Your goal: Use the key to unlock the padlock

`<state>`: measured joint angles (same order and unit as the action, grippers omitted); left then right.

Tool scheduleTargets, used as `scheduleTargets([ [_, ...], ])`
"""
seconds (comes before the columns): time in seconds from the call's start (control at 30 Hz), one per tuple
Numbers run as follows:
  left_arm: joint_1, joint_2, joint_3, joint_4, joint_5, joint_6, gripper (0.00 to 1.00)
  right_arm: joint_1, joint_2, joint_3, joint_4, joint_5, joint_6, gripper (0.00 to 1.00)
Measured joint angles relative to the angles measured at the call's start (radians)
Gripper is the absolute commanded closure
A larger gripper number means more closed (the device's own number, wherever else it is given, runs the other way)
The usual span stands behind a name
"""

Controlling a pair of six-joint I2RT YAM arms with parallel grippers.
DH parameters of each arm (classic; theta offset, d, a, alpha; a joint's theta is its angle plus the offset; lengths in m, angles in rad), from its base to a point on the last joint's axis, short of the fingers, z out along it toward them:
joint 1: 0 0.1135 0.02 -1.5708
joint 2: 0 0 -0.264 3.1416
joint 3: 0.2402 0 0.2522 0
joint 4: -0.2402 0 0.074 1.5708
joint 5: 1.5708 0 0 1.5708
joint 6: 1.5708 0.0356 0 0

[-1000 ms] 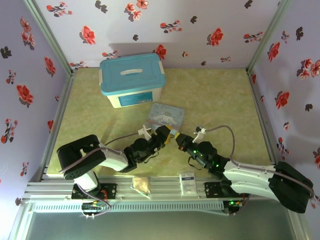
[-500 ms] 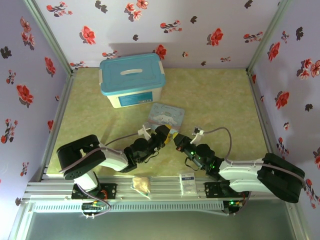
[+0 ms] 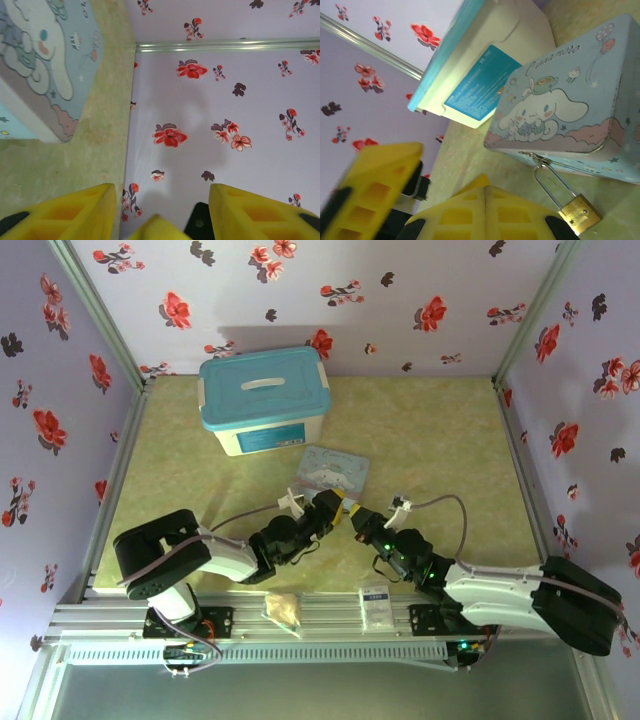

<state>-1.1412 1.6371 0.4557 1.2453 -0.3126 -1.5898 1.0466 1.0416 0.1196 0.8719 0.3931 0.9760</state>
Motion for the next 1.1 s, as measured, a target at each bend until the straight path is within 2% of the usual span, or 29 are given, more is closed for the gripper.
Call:
scheduleTargets([
  [0.23, 0.0, -0.003, 0.0, 0.004, 0.0, 0.002, 0.45, 0.025, 0.034, 0.0, 0.055, 0.022, -0.027, 1.0],
  [0.6, 0.0, -0.007, 0.0, -0.004, -0.006, 0.018, 0.44, 0.051, -0.092, 0.0, 0.011, 0.097, -0.053, 1.0],
  [0.93, -0.035, -0.007, 0.037, -0.059, -0.002, 0.038, 0.46, 0.07, 0.057, 0.011, 0.117, 0.105, -0.064, 1.0],
  [1.03, -0.039, -0.007, 0.042, -0.06, -0.002, 0.041, 0.52, 0.09, 0.066, 0.013, 0.143, 0.116, -0.069, 1.0],
  [1.1, -0.04, -0.007, 0.042, -0.06, -0.002, 0.044, 0.62, 0.095, 0.061, 0.013, 0.139, 0.127, -0.069, 1.0],
])
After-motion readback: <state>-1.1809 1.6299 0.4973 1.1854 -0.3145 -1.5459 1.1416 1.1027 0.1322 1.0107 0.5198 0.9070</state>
